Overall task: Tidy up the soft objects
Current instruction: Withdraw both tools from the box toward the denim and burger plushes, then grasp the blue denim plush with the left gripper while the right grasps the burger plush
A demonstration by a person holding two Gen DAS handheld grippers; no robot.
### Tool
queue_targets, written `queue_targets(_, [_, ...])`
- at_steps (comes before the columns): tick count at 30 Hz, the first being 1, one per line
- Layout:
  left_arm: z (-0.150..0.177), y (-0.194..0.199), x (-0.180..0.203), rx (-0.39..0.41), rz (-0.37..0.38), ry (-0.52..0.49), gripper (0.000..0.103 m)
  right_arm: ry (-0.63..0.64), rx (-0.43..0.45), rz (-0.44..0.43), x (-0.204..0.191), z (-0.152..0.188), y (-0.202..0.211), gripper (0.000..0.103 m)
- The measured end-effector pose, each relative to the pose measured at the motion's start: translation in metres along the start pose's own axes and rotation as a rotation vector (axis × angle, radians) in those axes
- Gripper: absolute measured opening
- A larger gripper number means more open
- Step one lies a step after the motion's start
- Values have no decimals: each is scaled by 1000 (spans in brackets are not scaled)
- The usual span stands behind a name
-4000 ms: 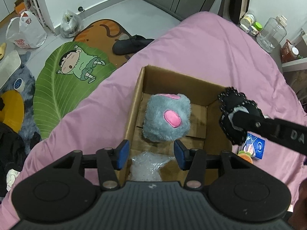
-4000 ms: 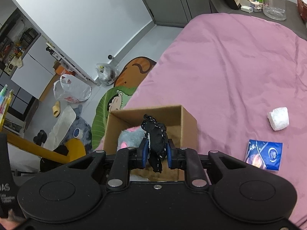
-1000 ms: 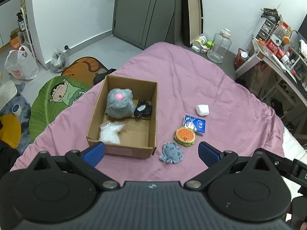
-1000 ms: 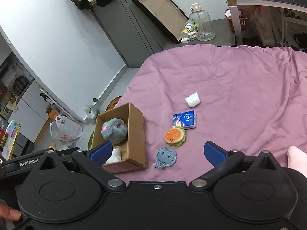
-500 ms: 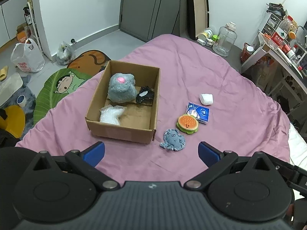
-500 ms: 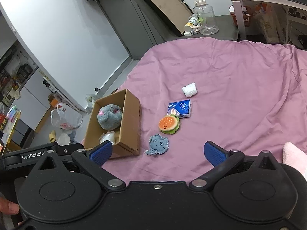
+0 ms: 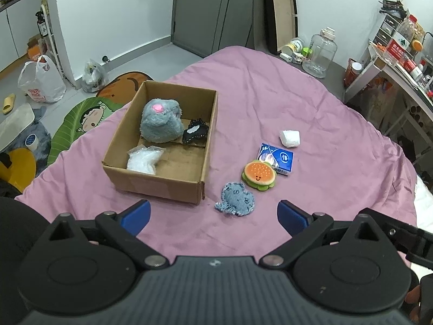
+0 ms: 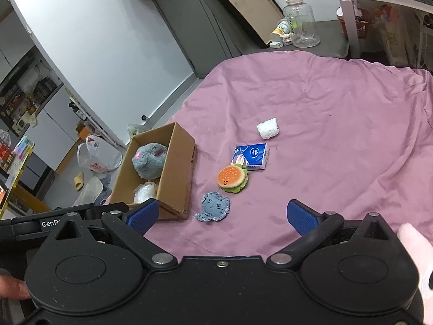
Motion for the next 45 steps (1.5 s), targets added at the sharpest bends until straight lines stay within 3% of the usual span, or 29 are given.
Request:
queue_targets(7, [4,-17,18,-3,-14,-15,99,0,-24,-41,18,-7,-18,94])
queue_targets(21, [9,-71,45,-87,-51,37,71,-28,-110,-127,55,-10,-59,66])
queue_targets(34, [10,-132,53,-147,-113,93,69,-37,-228,-156,82,-7,-114,49])
queue_targets(45, [13,-178,53,-208,-162,83,69,-82,-308,-181,98,-3,-154,48])
Point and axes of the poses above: each gripper's, at about its wrist camera, not at the fingertips, and y roughly against the way its jaws point, x to its right, z to its underside, the point moved 1 cm from there along -y, roughly the way its jaws point, and after that the axes turned 14 degrees about y, right-handed, at the moved point
